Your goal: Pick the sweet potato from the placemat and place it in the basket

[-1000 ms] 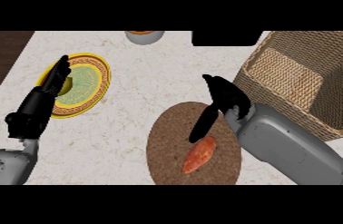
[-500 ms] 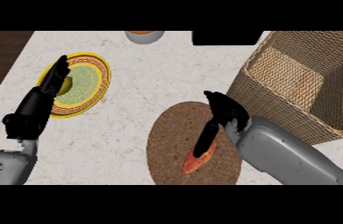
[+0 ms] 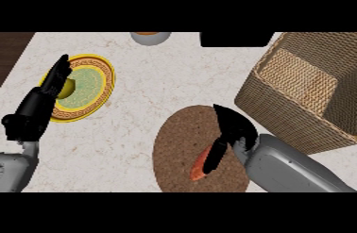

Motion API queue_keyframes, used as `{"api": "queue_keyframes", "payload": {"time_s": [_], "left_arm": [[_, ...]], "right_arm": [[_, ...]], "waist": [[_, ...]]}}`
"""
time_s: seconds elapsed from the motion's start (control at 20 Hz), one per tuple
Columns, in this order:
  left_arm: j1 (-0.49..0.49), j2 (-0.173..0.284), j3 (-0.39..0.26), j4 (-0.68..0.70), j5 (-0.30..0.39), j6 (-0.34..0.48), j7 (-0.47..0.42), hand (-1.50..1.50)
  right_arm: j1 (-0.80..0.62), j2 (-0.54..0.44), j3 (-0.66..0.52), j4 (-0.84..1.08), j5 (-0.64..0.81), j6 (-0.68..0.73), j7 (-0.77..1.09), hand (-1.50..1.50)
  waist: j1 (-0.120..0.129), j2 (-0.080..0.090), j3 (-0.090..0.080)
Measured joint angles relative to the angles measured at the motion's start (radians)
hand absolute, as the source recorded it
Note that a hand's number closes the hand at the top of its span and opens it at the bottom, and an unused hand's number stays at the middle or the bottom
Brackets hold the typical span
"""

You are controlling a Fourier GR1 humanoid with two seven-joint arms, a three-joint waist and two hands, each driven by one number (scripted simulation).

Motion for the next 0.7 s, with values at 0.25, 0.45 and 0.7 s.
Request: {"api": "queue_keyframes", "payload": {"time_s": [0.25,0.45,0.7], "left_arm": [[0.001,-0.011,0.001,-0.016,-0.007,-0.007,0.018,0.00],[-0.004,-0.017,0.007,-0.011,-0.013,-0.016,0.024,0.00],[0.015,-0.021,0.013,-0.034,-0.026,-0.017,0.030,0.00]], "right_arm": [[0.034,0.029,0.008,0.018,0.061,-0.014,-0.009,-1.50],[0.065,0.060,0.008,0.019,0.112,-0.029,-0.009,-1.50],[0.118,0.087,-0.002,0.029,0.165,-0.049,-0.021,-1.50]], "waist": [[0.004,0.000,0.000],[0.003,0.000,0.000],[0.005,0.000,0.001]]}}
